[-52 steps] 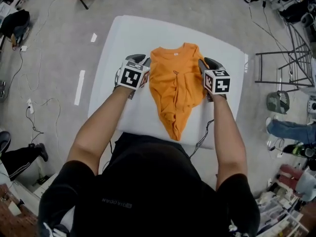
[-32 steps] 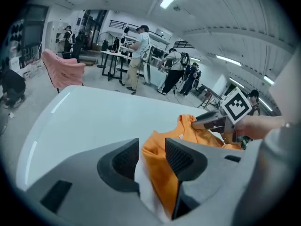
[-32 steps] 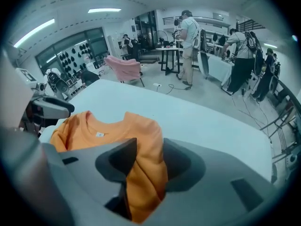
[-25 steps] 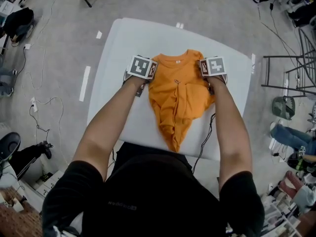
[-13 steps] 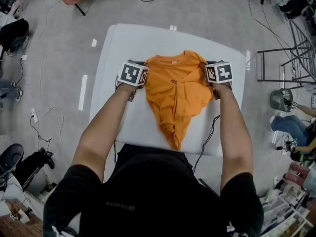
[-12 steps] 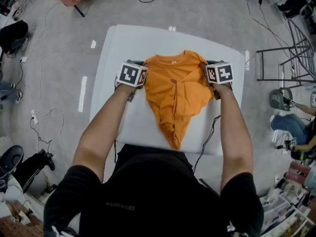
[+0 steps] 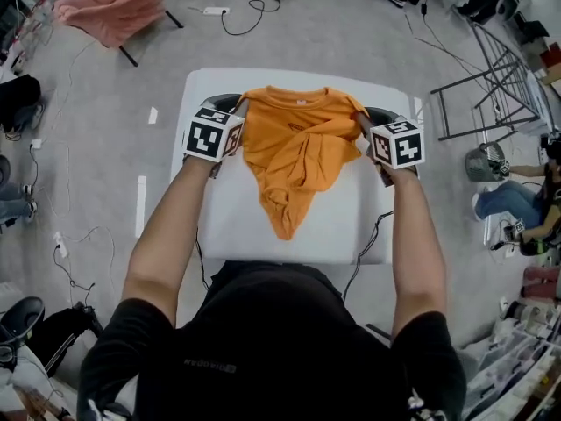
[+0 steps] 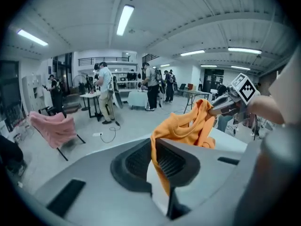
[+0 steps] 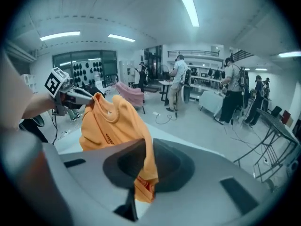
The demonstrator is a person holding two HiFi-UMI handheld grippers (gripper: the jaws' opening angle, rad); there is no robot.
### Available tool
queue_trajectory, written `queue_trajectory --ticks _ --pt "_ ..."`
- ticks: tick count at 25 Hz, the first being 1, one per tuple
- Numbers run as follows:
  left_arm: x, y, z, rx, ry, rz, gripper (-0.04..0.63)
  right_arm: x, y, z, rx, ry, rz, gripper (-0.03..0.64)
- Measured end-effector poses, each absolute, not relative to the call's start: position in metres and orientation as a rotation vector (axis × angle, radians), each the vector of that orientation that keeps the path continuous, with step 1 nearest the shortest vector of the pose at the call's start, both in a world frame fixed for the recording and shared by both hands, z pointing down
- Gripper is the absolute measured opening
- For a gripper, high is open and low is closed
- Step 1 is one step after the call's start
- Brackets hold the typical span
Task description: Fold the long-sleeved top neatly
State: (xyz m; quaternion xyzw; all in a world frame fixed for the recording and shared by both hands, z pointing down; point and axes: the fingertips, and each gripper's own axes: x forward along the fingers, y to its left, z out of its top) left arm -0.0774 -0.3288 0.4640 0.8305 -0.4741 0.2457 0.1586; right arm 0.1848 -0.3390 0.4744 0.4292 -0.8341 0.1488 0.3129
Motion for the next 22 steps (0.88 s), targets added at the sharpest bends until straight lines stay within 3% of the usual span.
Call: queue_trajectory --ticks 9,22 --pt "-0.065 -0.322 0.321 2.674 -1.491 0.625 0.029 0.201 -0.311 0.361 1.275 -2.356 0.178 0.028" --pt "-0.062 -0.302 0.188 2.888 -1.632 0.635 0.03 0.215 -0.289 0.234 1.32 -2.358 -0.217 0.037"
